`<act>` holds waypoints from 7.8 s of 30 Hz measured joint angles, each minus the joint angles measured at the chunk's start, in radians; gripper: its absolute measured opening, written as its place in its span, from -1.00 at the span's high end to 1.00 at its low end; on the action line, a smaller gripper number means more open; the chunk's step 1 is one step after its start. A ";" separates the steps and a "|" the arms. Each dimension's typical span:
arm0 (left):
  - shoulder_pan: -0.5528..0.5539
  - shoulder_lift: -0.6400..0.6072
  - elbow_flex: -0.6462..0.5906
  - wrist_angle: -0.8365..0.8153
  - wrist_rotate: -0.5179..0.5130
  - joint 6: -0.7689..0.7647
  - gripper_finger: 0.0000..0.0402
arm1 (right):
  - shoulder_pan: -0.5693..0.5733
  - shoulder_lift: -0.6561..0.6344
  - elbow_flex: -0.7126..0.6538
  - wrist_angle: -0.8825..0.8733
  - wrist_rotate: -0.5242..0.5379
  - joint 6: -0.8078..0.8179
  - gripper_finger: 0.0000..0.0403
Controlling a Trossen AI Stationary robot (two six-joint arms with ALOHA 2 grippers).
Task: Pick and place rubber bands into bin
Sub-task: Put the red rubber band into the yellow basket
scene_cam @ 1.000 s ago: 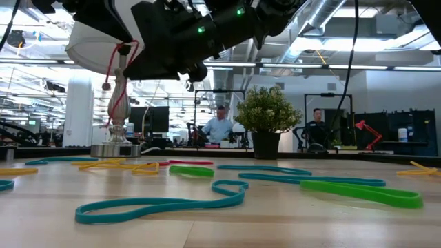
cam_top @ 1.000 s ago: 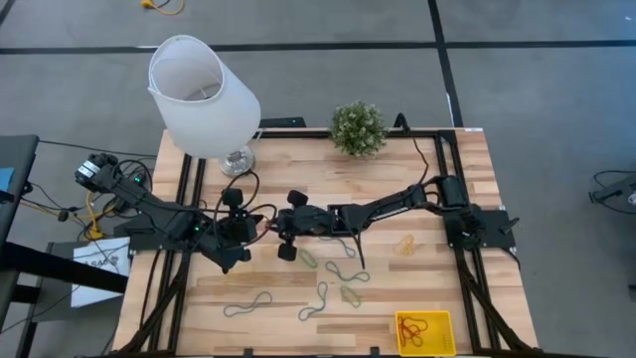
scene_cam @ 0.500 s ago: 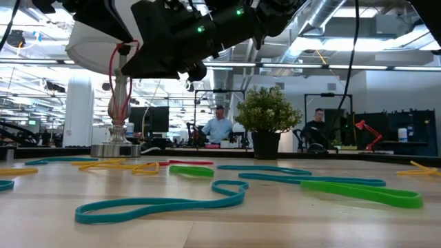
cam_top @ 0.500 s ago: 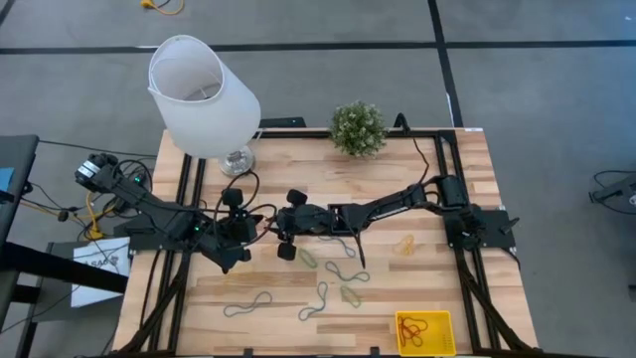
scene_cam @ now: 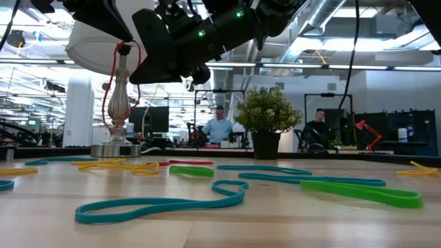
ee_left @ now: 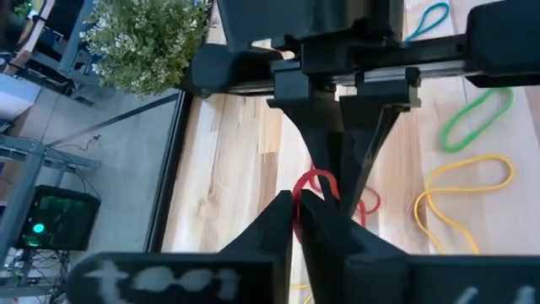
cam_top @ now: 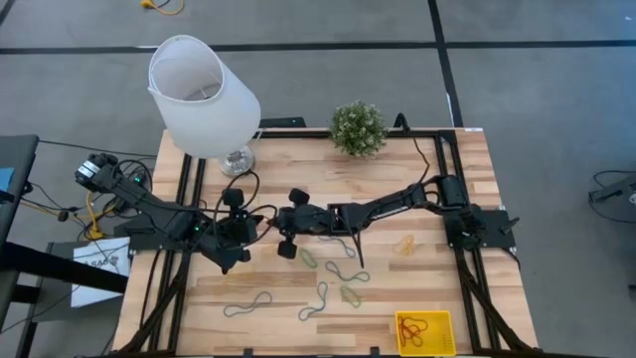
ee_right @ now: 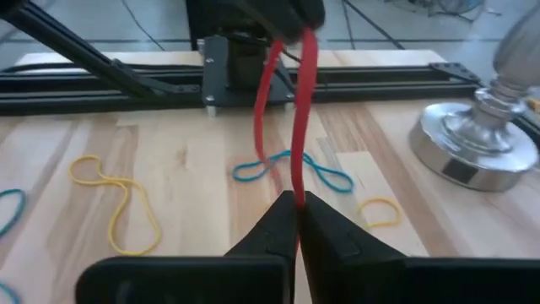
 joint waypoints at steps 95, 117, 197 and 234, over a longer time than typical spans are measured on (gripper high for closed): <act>-0.002 -0.047 0.001 -0.028 -0.220 -0.174 0.35 | 0.948 -0.408 -0.048 -1.258 -0.004 1.954 0.18; 0.179 -0.046 0.001 -0.019 0.051 -0.212 0.35 | 0.726 -0.408 -0.048 -1.223 0.634 1.300 0.04; 0.531 0.009 -0.164 0.429 0.684 0.338 1.00 | 0.164 -0.031 0.049 -0.337 0.697 0.073 0.21; 0.485 0.014 -0.164 0.461 0.629 0.354 1.00 | 0.031 -0.030 0.048 -0.407 0.328 0.172 0.92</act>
